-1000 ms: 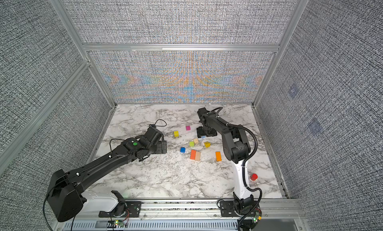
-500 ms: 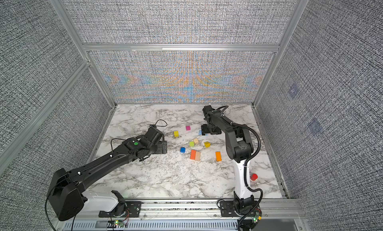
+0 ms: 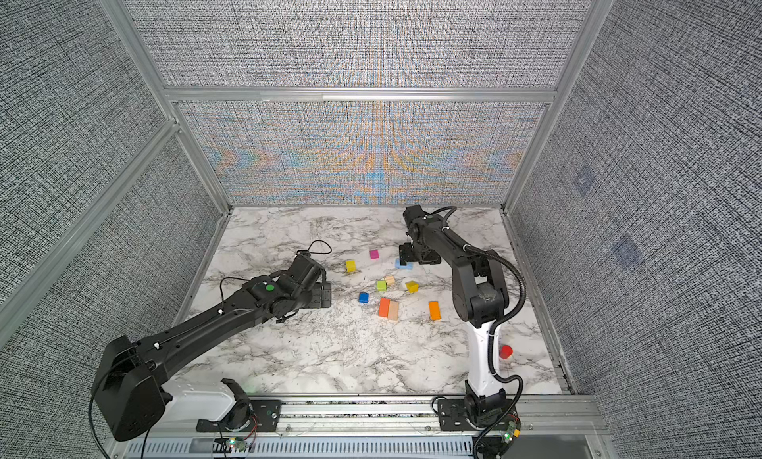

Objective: Build the wood block tower
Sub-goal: 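Align and lower the open right gripper over the light blue block, then close the right gripper around the light blue block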

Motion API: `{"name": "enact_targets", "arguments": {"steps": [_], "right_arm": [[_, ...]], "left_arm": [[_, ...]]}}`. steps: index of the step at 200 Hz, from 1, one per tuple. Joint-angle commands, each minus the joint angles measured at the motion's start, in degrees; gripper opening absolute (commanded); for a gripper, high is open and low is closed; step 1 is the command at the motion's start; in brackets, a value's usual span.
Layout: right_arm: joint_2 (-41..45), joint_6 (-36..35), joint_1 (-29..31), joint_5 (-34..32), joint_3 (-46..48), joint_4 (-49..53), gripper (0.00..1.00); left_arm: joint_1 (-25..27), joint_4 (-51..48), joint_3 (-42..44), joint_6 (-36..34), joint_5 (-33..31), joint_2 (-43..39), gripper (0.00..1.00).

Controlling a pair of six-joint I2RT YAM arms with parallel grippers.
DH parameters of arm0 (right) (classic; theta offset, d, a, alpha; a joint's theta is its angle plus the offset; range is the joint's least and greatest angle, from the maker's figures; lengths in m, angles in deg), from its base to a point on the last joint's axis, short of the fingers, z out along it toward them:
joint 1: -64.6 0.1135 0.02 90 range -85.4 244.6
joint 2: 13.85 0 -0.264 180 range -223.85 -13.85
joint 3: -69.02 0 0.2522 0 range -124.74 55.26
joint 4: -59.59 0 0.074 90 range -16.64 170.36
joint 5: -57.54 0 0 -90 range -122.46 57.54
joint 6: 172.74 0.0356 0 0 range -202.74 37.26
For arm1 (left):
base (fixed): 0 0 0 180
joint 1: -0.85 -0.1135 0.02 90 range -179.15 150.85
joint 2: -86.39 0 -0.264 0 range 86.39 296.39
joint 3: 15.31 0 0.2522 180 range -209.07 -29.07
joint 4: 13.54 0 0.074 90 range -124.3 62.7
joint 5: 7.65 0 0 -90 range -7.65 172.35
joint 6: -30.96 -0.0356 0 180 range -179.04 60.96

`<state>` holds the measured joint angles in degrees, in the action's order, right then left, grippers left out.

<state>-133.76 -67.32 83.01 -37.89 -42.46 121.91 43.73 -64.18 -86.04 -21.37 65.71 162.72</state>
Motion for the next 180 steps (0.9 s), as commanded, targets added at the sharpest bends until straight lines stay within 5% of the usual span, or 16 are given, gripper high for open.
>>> {"name": "enact_targets", "arguments": {"steps": [1,180], "right_arm": [[1.16,3.12,1.0,1.59,0.13,-0.16,0.9],[-6.81,10.92,4.74,-2.39,-7.14,1.01,0.89]], "left_arm": [[-0.07,1.1,0.19,-0.83,-1.83,-0.39,0.98],[-0.42,4.82,3.64,-1.28,-0.36,-0.42,0.98]]}}
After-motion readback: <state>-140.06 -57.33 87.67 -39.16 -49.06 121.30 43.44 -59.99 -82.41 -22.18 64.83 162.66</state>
